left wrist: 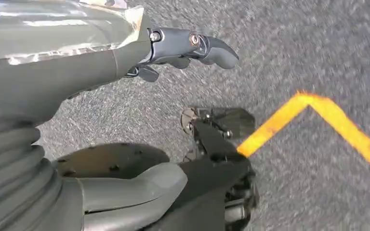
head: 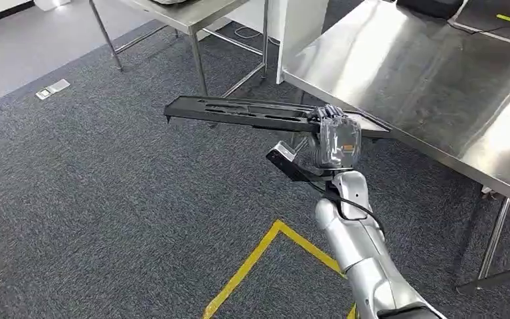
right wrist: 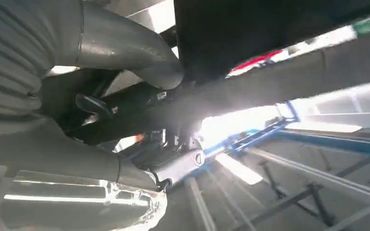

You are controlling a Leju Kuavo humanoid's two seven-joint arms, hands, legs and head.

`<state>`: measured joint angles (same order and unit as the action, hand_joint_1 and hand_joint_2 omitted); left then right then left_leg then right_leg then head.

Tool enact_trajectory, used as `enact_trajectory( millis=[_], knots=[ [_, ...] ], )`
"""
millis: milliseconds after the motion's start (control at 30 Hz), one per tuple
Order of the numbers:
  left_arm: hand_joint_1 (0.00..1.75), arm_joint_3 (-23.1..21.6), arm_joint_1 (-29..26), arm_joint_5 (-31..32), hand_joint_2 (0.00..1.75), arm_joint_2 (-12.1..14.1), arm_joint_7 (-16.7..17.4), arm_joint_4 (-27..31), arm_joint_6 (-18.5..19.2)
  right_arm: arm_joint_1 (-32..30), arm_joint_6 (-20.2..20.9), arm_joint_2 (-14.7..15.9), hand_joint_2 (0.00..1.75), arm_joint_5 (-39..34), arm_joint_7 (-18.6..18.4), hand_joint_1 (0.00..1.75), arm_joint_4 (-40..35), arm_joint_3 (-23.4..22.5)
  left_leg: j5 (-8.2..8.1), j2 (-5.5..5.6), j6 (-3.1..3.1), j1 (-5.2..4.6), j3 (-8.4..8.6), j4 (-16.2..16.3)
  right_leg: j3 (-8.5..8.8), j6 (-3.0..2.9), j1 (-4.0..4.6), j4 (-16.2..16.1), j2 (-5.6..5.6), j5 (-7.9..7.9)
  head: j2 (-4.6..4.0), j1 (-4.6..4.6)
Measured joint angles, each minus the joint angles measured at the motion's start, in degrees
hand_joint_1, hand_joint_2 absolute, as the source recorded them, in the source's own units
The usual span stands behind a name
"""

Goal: Take the parts from the cabinet and place them on the table.

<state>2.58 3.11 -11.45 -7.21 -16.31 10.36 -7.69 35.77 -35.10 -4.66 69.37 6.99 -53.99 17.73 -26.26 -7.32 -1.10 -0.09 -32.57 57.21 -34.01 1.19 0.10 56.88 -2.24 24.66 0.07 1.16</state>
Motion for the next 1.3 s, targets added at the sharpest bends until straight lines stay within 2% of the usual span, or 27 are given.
enact_trajectory(
  millis=[33,67,100,167,200,233,267,333,367,400,500,533,600,633,700,733,767,833,867,900,933,1033,1100,1133,1200,1233,1300],
  knots=[
    [0.0,0.0,0.1,0.0,1.75,0.1,0.0,0.0,0.0,-0.1,0.0,0.2,1.75,0.1,-0.1,1.75,-0.2,-0.3,-0.56,0.97,0.55,0.28,-0.35,0.3,0.28,-0.44,-0.81,-0.4,0.58,-0.3,0.0,0.0],
    [0.0,0.0,0.1,0.0,1.75,0.1,0.0,0.0,0.1,0.1,0.0,0.4,1.75,0.2,-0.2,1.75,-0.3,-0.5,-1.97,4.43,0.97,0.48,-0.84,2.1,0.22,-0.66,-0.87,-0.3,1.28,-0.39,0.0,0.22],
    [0.0,0.0,0.0,0.0,1.75,0.1,0.0,0.0,0.1,0.2,0.1,0.4,1.75,0.2,-0.4,1.75,-0.3,-0.6,-4.38,6.35,1.17,0.63,-2.53,5.9,0.17,-0.93,-0.89,-0.3,1.73,-0.49,0.0,0.48],
    [0.0,0.0,-0.2,0.0,1.75,0.2,0.0,0.0,0.1,0.0,0.1,0.4,1.75,0.3,-0.4,1.75,-0.2,-0.7,-8.45,7.25,1.54,0.69,-7.07,15.5,0.0,-1.13,-0.8,-0.3,3.23,-0.62,0.0,0.72],
    [0.0,0.0,-0.3,0.0,1.75,0.3,0.0,0.0,0.1,-0.2,0.1,0.4,1.75,0.3,-0.4,1.75,-0.2,-0.7,-8.92,7.26,1.56,0.68,-8.43,18.1,-0.02,-1.29,-0.75,-0.3,3.88,-0.73,0.0,0.74],
    [0.0,0.0,-0.3,0.0,1.75,0.3,0.0,0.0,0.1,-0.4,0.1,0.5,1.75,0.3,-0.4,1.75,-0.2,-0.8,-8.11,7.26,1.45,0.69,-8.66,18.1,-0.01,-1.28,-0.73,-0.3,4.67,-0.74,0.0,0.72],
    [0.0,0.0,-0.3,0.0,1.75,0.3,0.0,0.0,0.1,-0.5,0.1,0.5,1.75,0.4,-0.5,1.75,-0.2,-0.8,-6.14,7.34,1.28,0.69,-7.62,15.6,0.01,-1.25,-0.73,-0.2,5.44,-0.76,0.0,0.81],
    [0.0,0.0,-0.2,0.1,1.75,0.4,0.0,0.0,0.2,-0.3,0.1,0.5,1.75,1.3,-1.3,1.75,-0.2,-0.9,-0.69,8.7,0.73,0.74,-2.39,5.2,0.17,-1.17,-0.74,-0.2,7.0,-0.81,0.0,0.87],
    [0.0,0.0,-0.2,0.2,1.75,0.6,0.0,0.0,0.4,-0.1,0.1,0.6,1.75,2.2,-2.0,1.75,-0.1,-1.0,-0.01,11.57,0.3,0.92,-0.46,1.2,0.11,-1.1,-0.84,-0.1,7.56,-0.84,0.0,0.87],
    [0.0,0.0,-0.2,0.3,1.75,0.6,0.1,0.0,0.5,0.5,0.1,0.8,1.75,3.2,-2.8,1.75,0.1,-1.3,-0.4,12.27,0.16,1.11,0.03,0.2,-0.41,-0.78,-0.28,0.1,8.21,-0.99,0.0,0.74],
    [0.0,0.0,-0.1,0.8,1.75,0.7,0.4,0.0,1.0,1.8,0.1,1.6,1.75,6.3,-5.4,1.75,1.3,-2.7,-0.14,10.62,-0.41,0.37,-0.27,0.3,-1.03,0.27,-1.07,-0.3,9.78,-1.65,0.0,0.76],
    [0.0,0.0,-0.1,1.0,1.75,0.5,0.4,0.0,1.1,2.5,0.2,2.3,1.75,7.9,-6.7,1.75,1.9,-3.4,0.46,9.53,-1.08,1.02,-0.14,-0.5,-1.66,0.78,-0.58,-0.2,10.28,-1.7,0.0,0.77],
    [0.0,0.0,0.0,1.4,1.75,0.6,0.5,0.0,1.4,4.7,0.7,3.3,1.75,11.6,-9.4,1.75,3.7,-4.6,0.8,8.35,-1.61,1.01,-0.3,-0.7,-4.01,0.3,-0.36,4.4,5.15,0.99,0.0,-0.11],
    [0.0,-0.1,0.0,1.5,1.75,0.6,0.6,0.0,1.6,6.3,1.0,3.7,1.75,13.5,-11.2,1.75,5.1,-5.1,0.82,7.5,-1.65,0.85,-0.4,-0.6,-6.35,0.12,-0.46,9.2,3.81,3.06,0.0,-0.37],
    [0.0,-0.1,-0.2,1.9,1.75,0.7,0.6,0.0,2.1,8.6,1.9,4.7,1.75,16.9,-13.5,1.75,7.6,-6.0,0.8,6.01,-1.68,0.72,-0.49,-0.6,-10.29,0.17,-0.65,18.1,2.92,6.05,0.0,-0.39],
    [0.0,-0.1,-0.1,2.0,1.75,0.7,0.6,0.0,2.2,9.7,2.2,5.5,1.75,18.0,-14.1,1.75,9.0,-6.5,0.79,5.31,-1.68,0.72,-0.48,-0.6,-10.72,0.61,-0.8,19.2,2.8,6.03,0.0,-0.37],
    [0.0,-0.2,-0.1,2.0,1.75,0.7,0.6,0.0,2.3,10.6,2.4,6.1,1.75,18.2,-14.3,1.75,10.1,-7.0,0.77,4.71,-1.65,0.73,-0.47,-0.6,-9.46,1.2,-0.94,17.1,2.63,4.98,0.0,-0.42],
    [0.0,-0.4,-0.1,2.0,1.75,0.7,0.4,0.0,2.5,12.2,2.5,6.9,1.75,18.3,-14.5,1.75,11.5,-7.9,0.62,3.53,-1.43,0.74,-0.31,-0.6,-3.74,2.28,-1.16,6.4,1.24,1.18,0.0,-0.5],
    [0.0,-0.4,-0.1,2.1,1.75,0.8,0.2,0.0,2.9,13.2,2.7,7.3,1.75,18.4,-15.2,1.75,12.1,-8.1,0.4,3.0,-1.09,0.47,-0.19,-0.4,-0.59,2.47,-1.07,0.5,-1.86,-0.4,0.0,-0.59],
    [0.0,-0.4,0.0,2.1,1.75,0.9,0.1,0.0,3.1,14.2,3.0,7.6,1.75,18.4,-15.7,1.75,12.8,-8.1,0.17,2.34,-0.75,-0.09,-0.31,-0.3,-0.04,1.84,-0.6,0.2,-2.76,-0.26,0.0,-0.59],
    [0.0,-0.5,0.0,2.1,1.75,1.0,-0.2,0.0,3.5,14.9,3.4,7.8,1.75,18.4,-16.2,1.75,13.4,-8.1,0.14,1.84,-0.63,-0.18,-0.22,-0.2,-0.47,1.22,-0.73,0.0,-1.28,-0.52,0.0,-0.37],
    [0.0,-0.5,0.2,2.1,1.75,1.0,-0.9,0.0,4.2,15.8,3.6,9.4,1.75,18.4,-16.2,1.75,14.9,-9.1,-0.07,0.36,-0.06,0.12,-0.04,-0.2,-0.71,0.47,-0.76,0.0,0.43,-0.72,0.0,-0.28],
    [0.0,-0.6,0.4,2.2,1.75,1.2,-1.4,0.0,4.5,16.5,3.6,9.9,1.75,18.5,-16.0,1.75,15.5,-9.6,-2.6,5.22,0.65,0.71,-1.66,2.8,-0.67,-0.15,-1.24,0.0,1.25,-0.85,0.0,0.08],
    [0.0,-0.6,0.4,2.2,1.75,1.2,-1.5,0.0,4.6,16.8,3.5,9.9,1.75,18.5,-15.9,1.75,15.7,-9.7,-5.01,6.55,0.8,0.72,-3.61,7.3,-0.73,-0.59,-1.21,0.0,1.64,-0.93,0.0,0.29],
    [0.0,-0.6,0.4,2.2,1.75,1.3,-1.8,0.0,4.8,17.0,3.4,10.0,1.75,18.5,-15.2,1.75,16.2,-9.7,-8.65,7.15,0.89,0.69,-8.43,17.2,-0.74,-0.61,-0.95,0.0,2.88,-0.93,0.0,0.57],
    [0.0,-0.6,0.5,2.2,1.75,1.3,-1.8,0.0,5.0,17.0,3.4,10.0,1.75,18.5,-15.0,1.75,16.5,-9.7,-8.55,7.2,0.75,0.67,-9.61,19.0,-0.71,-0.61,-0.78,0.0,3.43,-0.93,0.0,0.59],
    [0.0,-0.6,0.7,2.2,1.75,1.4,-1.9,0.0,5.2,17.1,3.4,10.0,1.75,18.5,-15.0,1.75,16.9,-9.7,-4.55,7.26,-0.01,0.61,-7.96,14.2,-0.56,-0.61,-0.47,0.0,4.38,-0.93,0.0,0.7]
  ],
)
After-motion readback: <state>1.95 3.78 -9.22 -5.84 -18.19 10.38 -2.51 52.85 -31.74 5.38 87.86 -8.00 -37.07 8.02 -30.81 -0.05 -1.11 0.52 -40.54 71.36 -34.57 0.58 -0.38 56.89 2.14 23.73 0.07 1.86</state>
